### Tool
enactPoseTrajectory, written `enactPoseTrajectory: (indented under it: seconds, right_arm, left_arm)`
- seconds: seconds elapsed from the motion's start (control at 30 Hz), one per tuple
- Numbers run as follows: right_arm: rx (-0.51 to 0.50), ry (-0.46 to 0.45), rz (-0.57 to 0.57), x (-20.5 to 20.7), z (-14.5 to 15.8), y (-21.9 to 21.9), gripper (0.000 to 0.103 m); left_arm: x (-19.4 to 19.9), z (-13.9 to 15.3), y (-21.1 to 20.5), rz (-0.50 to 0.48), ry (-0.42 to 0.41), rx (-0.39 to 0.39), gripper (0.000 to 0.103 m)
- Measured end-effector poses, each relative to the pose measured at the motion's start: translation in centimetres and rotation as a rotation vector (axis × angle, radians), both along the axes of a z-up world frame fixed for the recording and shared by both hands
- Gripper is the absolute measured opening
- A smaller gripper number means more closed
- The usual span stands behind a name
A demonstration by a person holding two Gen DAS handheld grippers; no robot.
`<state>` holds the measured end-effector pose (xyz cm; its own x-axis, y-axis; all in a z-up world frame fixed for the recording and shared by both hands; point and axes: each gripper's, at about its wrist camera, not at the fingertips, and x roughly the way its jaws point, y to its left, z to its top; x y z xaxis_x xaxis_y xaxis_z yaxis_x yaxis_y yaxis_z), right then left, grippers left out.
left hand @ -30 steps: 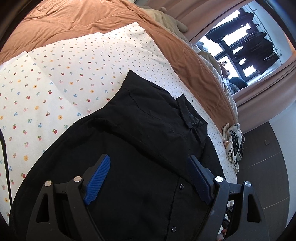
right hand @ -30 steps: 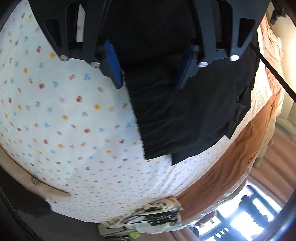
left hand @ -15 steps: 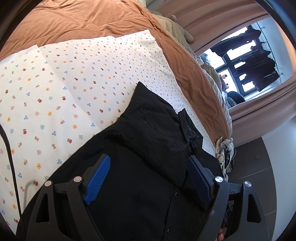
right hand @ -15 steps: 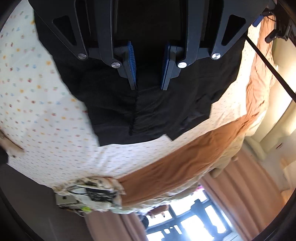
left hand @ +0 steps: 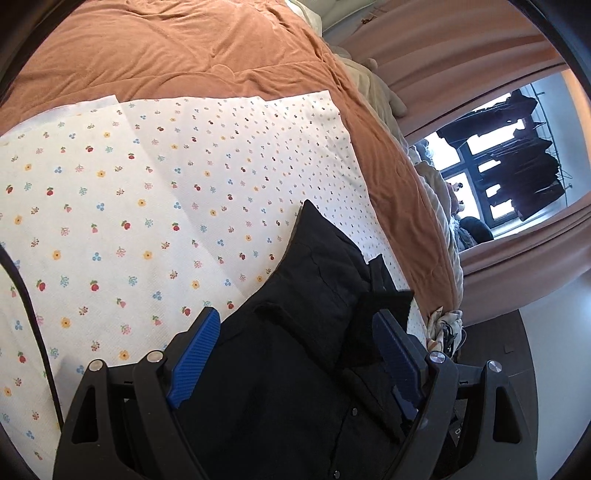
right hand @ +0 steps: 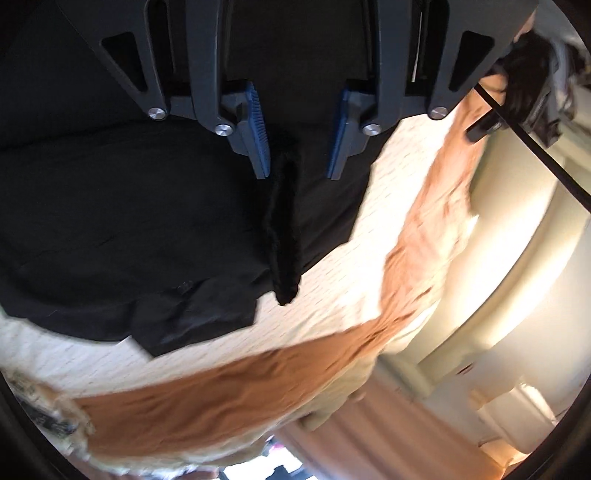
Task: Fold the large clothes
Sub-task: 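Release the shirt with the right tool and lift both tools away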
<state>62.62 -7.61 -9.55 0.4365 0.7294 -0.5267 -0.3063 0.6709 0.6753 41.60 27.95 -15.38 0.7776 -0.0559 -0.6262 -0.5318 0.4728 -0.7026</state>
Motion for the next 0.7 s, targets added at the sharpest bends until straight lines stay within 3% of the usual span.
enactPoseTrajectory:
  seconds: [0.03,0.07,0.2,0.47,0.7]
  right_arm:
    - [-0.002,-0.003,-0.008,-0.1,-0.2,-0.3,0.058]
    - [-0.009,-0.007,-0.024,-0.4,-0.2,-0.6,0.065]
    - [-0.031,0.003,-0.072,-1.1,-0.5,-3.0,0.065]
    - [-0.112,0.000,-0.202,-5.3,2.0,-5.9,0.065]
    - [-0.107,0.031,-0.332,-10.1,3.1,-10.7,0.065]
  left_arm:
    - [0.0,0.0,-0.1,-0.001,-0.001,0.005,0.086]
    - [0.1,0.1,-0.2,-0.004,0.001,0.012,0.086]
    - [0.8,0.1,-1.1,-0.032,0.008,0.041,0.086]
    - [1.5,1.0,-3.2,-0.093,0.025,0.139,0.086]
    - [-0.3,2.1,-5.2,-0.164,0.007,0.173,0.086]
